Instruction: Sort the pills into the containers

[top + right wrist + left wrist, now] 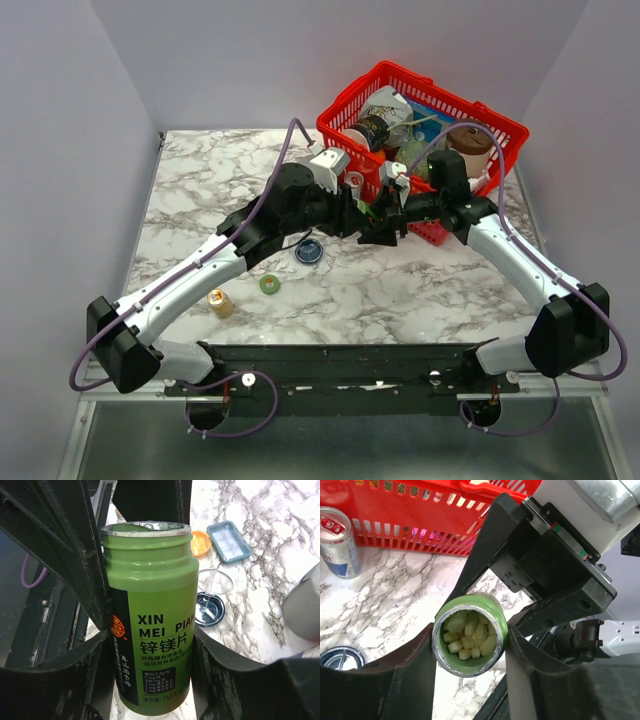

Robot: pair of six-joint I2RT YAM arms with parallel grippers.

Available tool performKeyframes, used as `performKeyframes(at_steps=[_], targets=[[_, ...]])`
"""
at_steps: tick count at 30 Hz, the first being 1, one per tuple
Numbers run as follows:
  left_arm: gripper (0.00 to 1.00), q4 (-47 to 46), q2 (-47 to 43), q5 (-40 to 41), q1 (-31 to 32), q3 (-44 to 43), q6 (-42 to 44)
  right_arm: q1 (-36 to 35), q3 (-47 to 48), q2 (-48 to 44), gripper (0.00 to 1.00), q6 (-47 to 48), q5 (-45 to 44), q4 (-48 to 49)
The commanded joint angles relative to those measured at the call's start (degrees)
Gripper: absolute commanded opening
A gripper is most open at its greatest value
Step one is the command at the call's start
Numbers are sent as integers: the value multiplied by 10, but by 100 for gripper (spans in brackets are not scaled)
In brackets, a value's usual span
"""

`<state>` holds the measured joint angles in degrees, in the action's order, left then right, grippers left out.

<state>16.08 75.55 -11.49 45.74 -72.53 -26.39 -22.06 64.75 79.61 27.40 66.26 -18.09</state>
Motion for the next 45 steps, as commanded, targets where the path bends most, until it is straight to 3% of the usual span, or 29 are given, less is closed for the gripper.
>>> performKeyframes(at_steps=[1,3,5,10,13,23,27,30,34,35,39,43,45], targets=[[26,-2,-8,3,2,-10,-17,-3,5,-3,14,12,7,7],[16,-13,-18,13,1,-2,-35,-3,3,-5,16,9,6,10],[11,-32,-34,14,-2,16,-48,-3,-1,-9,27,2,7,18],[4,-68,-63,20,-7,57,-83,-3,-29,-24,67,-68,17,94],[2,-77,-73,26,-12,71,-91,-3,-45,-31,73,-118,12,142],[1,-88,-81,37,-21,85,-107,-3,-72,-36,76,-202,14,232],[1,-110,-87,33,-27,96,-122,-6,-95,-30,75,-273,21,311],[0,-117,-88,31,-30,99,-130,-10,-92,-25,70,-273,12,306],[0,-124,-88,27,-33,105,-136,-11,-89,-23,46,-273,12,307],[0,-125,-88,27,-33,106,-139,-11,-89,-24,44,-273,12,307],[0,-134,-89,23,-36,114,-147,-14,-87,-23,44,-273,12,304],[0,-141,-89,16,-36,114,-151,-15,-83,-20,57,-273,6,299],[0,-142,-88,11,-36,115,-153,-17,-82,-17,58,-273,0,295]])
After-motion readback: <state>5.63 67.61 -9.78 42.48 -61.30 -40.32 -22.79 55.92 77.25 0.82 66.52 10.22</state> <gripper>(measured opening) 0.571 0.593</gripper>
